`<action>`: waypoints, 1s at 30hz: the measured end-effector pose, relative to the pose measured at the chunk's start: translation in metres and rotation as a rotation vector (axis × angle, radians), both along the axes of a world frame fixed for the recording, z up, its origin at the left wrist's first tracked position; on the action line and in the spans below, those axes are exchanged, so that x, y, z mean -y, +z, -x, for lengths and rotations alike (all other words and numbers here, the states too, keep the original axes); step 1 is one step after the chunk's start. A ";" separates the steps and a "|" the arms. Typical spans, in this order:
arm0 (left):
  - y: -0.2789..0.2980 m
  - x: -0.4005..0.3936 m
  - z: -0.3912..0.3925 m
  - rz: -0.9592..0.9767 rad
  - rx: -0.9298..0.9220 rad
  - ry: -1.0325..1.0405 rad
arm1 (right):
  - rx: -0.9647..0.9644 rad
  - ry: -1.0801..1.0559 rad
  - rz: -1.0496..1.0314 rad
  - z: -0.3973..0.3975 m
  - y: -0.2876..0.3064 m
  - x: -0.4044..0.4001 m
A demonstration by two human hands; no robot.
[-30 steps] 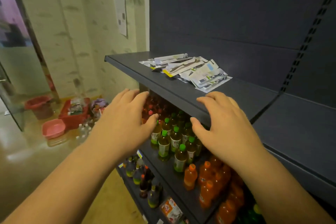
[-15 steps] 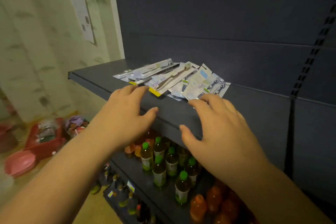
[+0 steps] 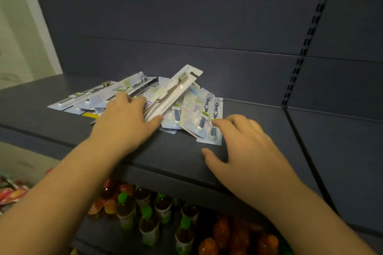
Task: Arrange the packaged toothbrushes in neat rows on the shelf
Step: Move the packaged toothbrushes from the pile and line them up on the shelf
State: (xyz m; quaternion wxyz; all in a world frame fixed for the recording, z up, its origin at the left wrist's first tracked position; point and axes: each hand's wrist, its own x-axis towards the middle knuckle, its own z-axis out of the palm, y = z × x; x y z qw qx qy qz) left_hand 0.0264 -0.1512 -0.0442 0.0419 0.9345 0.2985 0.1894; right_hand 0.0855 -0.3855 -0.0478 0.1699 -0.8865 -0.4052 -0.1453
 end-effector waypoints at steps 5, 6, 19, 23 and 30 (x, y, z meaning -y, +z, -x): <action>0.001 -0.017 -0.005 -0.138 -0.005 -0.068 | 0.005 -0.088 0.025 0.003 -0.002 -0.010; 0.002 -0.019 -0.005 -0.134 0.009 -0.071 | -0.003 -0.102 0.029 0.005 -0.002 -0.012; -0.006 -0.002 0.001 0.548 0.552 -0.352 | -0.020 -0.311 0.098 -0.015 0.002 -0.056; -0.019 0.010 -0.006 0.645 0.601 -0.434 | -0.139 -0.386 0.164 -0.045 0.005 -0.081; -0.025 0.000 -0.007 0.767 0.569 -0.480 | -0.335 -0.451 0.173 -0.071 0.013 -0.101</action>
